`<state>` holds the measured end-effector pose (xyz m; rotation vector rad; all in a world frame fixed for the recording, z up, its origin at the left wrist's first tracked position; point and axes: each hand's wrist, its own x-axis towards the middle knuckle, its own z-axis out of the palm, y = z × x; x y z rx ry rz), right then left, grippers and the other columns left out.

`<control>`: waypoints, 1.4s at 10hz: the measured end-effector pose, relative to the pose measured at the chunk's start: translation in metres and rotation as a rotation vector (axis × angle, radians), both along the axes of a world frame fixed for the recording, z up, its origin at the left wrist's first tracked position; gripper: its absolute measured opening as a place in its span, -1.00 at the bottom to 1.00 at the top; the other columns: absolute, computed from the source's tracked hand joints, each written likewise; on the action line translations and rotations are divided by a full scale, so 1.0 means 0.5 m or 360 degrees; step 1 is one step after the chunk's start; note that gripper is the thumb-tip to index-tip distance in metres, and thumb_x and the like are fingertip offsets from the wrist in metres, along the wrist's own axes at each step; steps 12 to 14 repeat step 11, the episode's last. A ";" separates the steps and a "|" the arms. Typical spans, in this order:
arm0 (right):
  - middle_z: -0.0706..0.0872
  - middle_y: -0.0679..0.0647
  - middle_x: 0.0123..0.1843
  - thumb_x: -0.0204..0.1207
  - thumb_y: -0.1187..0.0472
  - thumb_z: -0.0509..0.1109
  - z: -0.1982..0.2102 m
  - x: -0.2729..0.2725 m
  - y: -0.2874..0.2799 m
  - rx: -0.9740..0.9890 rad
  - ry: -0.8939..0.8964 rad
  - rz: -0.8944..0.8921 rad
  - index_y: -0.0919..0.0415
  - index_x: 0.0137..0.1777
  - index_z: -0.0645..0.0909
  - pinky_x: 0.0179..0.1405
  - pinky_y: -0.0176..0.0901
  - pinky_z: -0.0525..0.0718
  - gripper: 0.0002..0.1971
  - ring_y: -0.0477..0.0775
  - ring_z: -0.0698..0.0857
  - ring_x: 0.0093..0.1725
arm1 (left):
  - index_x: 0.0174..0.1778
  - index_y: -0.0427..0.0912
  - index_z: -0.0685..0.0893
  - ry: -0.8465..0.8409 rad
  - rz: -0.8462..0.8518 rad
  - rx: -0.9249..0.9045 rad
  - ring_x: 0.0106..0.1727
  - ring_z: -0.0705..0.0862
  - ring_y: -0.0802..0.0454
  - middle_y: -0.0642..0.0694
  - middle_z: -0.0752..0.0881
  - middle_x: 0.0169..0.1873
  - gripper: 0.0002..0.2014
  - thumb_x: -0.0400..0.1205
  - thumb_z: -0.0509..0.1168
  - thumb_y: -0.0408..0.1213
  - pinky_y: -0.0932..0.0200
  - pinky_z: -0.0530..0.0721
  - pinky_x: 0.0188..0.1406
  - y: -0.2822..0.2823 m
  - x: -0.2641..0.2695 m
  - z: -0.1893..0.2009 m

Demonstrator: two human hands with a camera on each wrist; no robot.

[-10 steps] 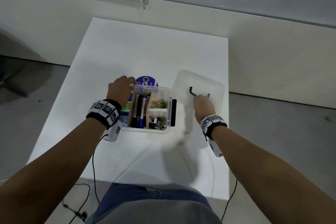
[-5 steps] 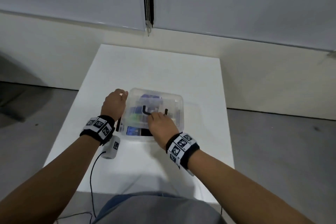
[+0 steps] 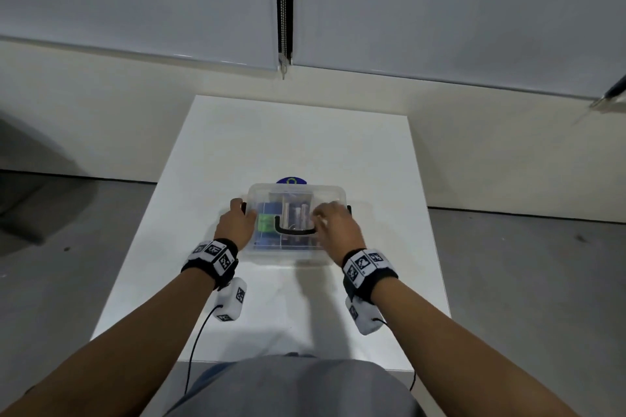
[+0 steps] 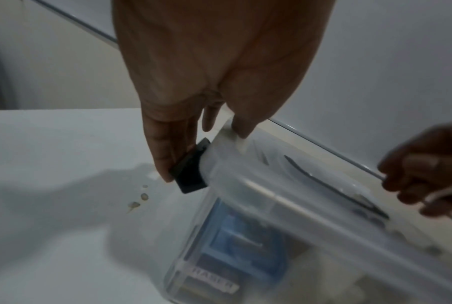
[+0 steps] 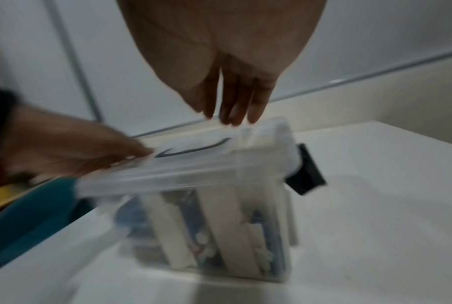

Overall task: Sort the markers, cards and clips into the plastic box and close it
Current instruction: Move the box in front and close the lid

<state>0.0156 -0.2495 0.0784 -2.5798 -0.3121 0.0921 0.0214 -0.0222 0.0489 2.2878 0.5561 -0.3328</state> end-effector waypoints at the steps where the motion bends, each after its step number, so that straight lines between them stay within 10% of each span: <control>1: 0.48 0.29 0.42 0.63 0.01 0.26 -0.033 0.035 -0.052 0.0097 0.0278 -0.0721 0.24 0.48 0.39 0.32 0.13 0.55 -0.51 0.33 0.53 0.35 | 0.57 -0.28 0.23 0.0061 0.0069 -0.0092 0.23 0.65 -0.37 -0.40 0.61 0.30 -0.41 0.71 0.20 -0.04 -0.07 0.64 0.07 0.007 0.012 0.006; 2: 0.49 0.37 0.45 0.59 -0.25 0.21 -0.057 0.053 -0.065 0.0398 0.1013 -0.1020 0.34 0.58 0.21 0.28 0.12 0.56 -0.23 0.38 0.58 0.35 | 0.42 -0.37 0.37 0.0110 0.0074 -0.0013 0.23 0.64 -0.36 -0.40 0.61 0.26 -0.40 0.64 0.28 0.02 -0.07 0.65 0.09 0.017 0.023 0.010; 3: 0.66 0.33 0.12 0.61 -0.20 0.21 -0.054 0.062 -0.057 0.0460 0.1018 -0.0965 0.40 0.17 0.52 0.00 0.01 0.61 -0.43 0.28 0.64 -0.02 | 0.27 -0.38 0.50 0.0121 0.0030 0.0026 0.17 0.66 -0.34 -0.39 0.64 0.20 -0.49 0.62 0.30 0.00 -0.10 0.70 0.10 0.015 0.039 0.013; 5: 0.49 0.39 0.44 0.68 0.08 0.20 -0.017 0.062 -0.002 0.0226 0.0815 -0.0917 0.46 0.43 0.34 0.25 0.06 0.55 -0.51 0.38 0.57 0.36 | 0.44 -0.45 0.29 0.0188 0.0107 -0.0065 0.29 0.62 -0.35 -0.40 0.59 0.32 -0.41 0.67 0.26 -0.07 -0.06 0.59 0.13 -0.039 0.051 0.031; 7: 0.43 0.34 0.46 0.70 0.16 0.15 -0.012 0.042 0.029 0.0034 0.0724 -0.0914 0.43 0.43 0.27 0.13 0.08 0.58 -0.58 0.39 0.60 0.32 | 0.48 -0.46 0.23 0.0162 0.0192 0.0050 0.33 0.56 -0.40 -0.42 0.45 0.41 -0.32 0.63 0.30 -0.06 -0.19 0.59 0.26 -0.081 0.049 0.024; 9: 0.35 0.27 0.55 0.64 0.02 0.23 -0.017 0.028 0.002 -0.0324 0.0397 -0.0596 0.27 0.58 0.19 0.26 0.13 0.56 -0.40 0.30 0.48 0.45 | 0.61 -0.33 0.12 0.0005 -0.0063 0.0252 0.54 0.33 -0.35 -0.34 0.22 0.59 -0.27 0.67 0.23 0.01 -0.26 0.41 0.46 -0.045 0.050 0.025; 11: -0.14 0.21 0.75 0.71 -0.03 0.05 -0.025 0.000 0.009 -0.0346 0.0238 -0.0266 0.16 0.71 -0.02 0.67 0.10 0.16 -0.37 0.22 -0.03 0.73 | 0.66 -0.17 0.15 -0.0415 -0.0334 0.0402 0.67 0.19 -0.23 -0.24 0.12 0.68 -0.36 0.71 0.17 -0.01 -0.12 0.31 0.59 -0.043 0.008 0.022; 14: -0.14 0.21 0.75 0.71 -0.03 0.05 -0.025 0.000 0.009 -0.0346 0.0238 -0.0266 0.16 0.71 -0.02 0.67 0.10 0.16 -0.37 0.22 -0.03 0.73 | 0.66 -0.17 0.15 -0.0415 -0.0334 0.0402 0.67 0.19 -0.23 -0.24 0.12 0.68 -0.36 0.71 0.17 -0.01 -0.12 0.31 0.59 -0.043 0.008 0.022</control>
